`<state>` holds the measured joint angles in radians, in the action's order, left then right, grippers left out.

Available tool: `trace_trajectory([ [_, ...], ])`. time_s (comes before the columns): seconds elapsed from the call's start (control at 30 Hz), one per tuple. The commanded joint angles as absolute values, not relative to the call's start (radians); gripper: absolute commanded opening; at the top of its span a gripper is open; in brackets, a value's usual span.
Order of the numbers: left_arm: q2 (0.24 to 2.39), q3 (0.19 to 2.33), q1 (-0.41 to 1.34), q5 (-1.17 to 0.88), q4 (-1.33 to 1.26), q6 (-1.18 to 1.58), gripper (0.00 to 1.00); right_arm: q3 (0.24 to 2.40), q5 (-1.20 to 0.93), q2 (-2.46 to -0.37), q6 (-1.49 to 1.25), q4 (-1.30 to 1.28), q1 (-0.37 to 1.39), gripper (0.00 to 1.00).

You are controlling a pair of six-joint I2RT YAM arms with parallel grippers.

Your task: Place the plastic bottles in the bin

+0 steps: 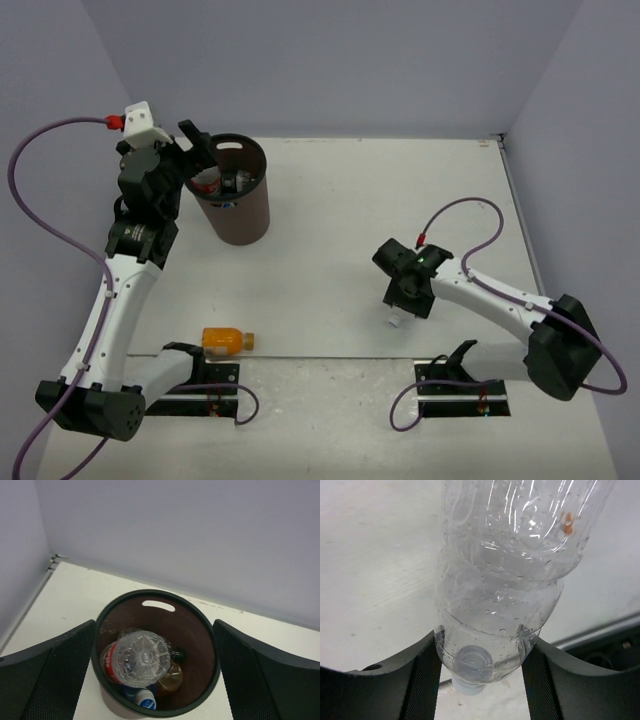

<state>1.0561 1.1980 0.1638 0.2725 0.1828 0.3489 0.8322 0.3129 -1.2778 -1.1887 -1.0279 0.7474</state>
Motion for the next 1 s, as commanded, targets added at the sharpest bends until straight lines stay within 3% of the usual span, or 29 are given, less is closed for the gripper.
trace_trajectory([
  [0.0, 1.049, 1.21, 0.16, 0.016, 0.179, 0.419, 1.0, 0.845, 0.387, -1.175, -0.908, -0.724, 0.769, 0.0],
  [0.07, 1.061, 1.198, 0.179, -0.121, 0.175, 0.426, 1.0, 0.806, 0.318, -1.119, -0.782, -0.622, 0.794, 0.0],
  [0.2, 1.093, 1.182, 0.389, -0.082, 0.182, 0.444, 1.0, 0.722, 0.141, -0.948, -0.586, -0.361, 0.825, 0.0],
  [0.27, 1.118, 1.165, 0.437, -0.169, 0.166, 0.454, 1.0, 0.697, -0.035, -0.859, -0.502, -0.271, 0.825, 0.0],
  [0.4, 1.169, 1.126, 0.564, -0.183, 0.114, 0.537, 1.0, 0.663, -0.198, -0.747, -0.469, -0.208, 0.825, 0.0],
  [0.63, 1.26, 1.121, 0.777, -0.127, 0.085, 0.575, 1.0, 0.642, -0.408, -0.725, -0.482, -0.07, 0.826, 0.0],
  [0.97, 1.267, 1.08, 0.837, -0.18, -0.018, 0.601, 1.0, 0.674, -0.528, -0.768, -0.477, -0.03, 0.827, 0.0],
])
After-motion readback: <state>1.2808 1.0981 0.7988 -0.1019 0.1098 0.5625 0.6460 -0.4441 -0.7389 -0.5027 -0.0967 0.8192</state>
